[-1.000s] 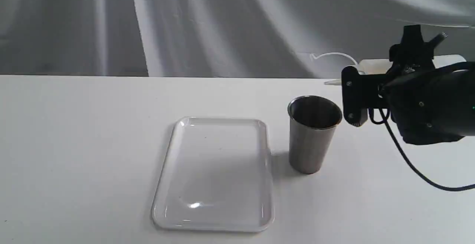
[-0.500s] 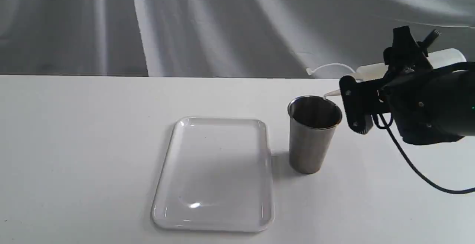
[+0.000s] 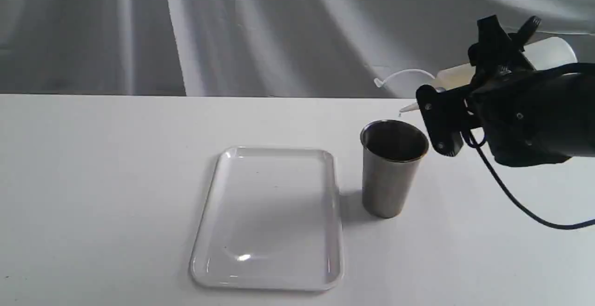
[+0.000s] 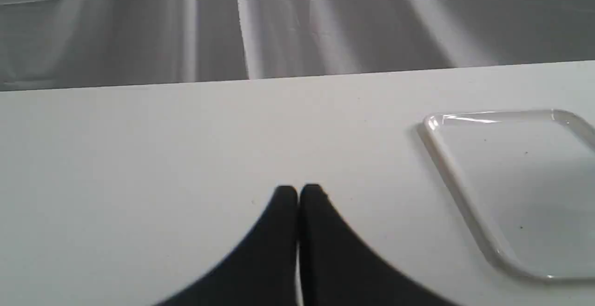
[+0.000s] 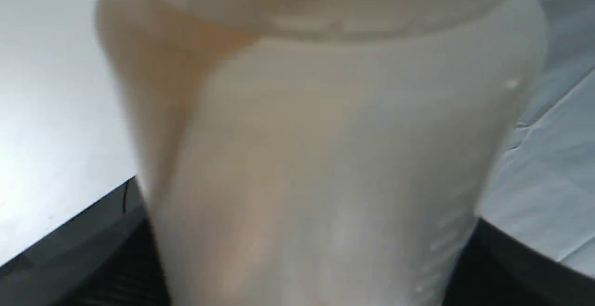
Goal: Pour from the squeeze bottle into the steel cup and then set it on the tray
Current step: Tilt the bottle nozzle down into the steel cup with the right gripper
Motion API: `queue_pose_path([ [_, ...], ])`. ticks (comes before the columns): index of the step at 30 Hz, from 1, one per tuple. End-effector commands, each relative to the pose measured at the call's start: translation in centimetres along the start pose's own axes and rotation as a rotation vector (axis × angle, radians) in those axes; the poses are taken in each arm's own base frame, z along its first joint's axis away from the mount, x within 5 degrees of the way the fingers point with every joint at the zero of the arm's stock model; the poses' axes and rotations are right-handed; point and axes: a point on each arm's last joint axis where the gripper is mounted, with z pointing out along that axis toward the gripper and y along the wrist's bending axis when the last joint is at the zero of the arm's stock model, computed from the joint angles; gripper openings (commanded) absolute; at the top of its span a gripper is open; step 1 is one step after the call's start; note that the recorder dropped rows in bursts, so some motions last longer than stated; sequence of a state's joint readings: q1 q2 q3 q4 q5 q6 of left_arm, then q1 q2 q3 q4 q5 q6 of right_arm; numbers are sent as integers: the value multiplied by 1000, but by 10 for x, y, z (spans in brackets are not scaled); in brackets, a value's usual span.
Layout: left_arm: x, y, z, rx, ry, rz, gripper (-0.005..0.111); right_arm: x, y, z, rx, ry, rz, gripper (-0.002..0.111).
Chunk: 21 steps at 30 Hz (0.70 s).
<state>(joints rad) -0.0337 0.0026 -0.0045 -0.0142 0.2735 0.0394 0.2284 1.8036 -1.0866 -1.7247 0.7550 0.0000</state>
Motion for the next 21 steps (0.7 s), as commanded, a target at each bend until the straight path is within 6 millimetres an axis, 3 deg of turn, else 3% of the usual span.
queue_pose_path([
  [1, 1, 0, 0, 5, -6, -3, 0, 2, -6, -2, 26, 8, -57, 0],
  [21, 1, 0, 0, 5, -6, -5, 0, 1, -8, -2, 32, -3, -157, 0],
])
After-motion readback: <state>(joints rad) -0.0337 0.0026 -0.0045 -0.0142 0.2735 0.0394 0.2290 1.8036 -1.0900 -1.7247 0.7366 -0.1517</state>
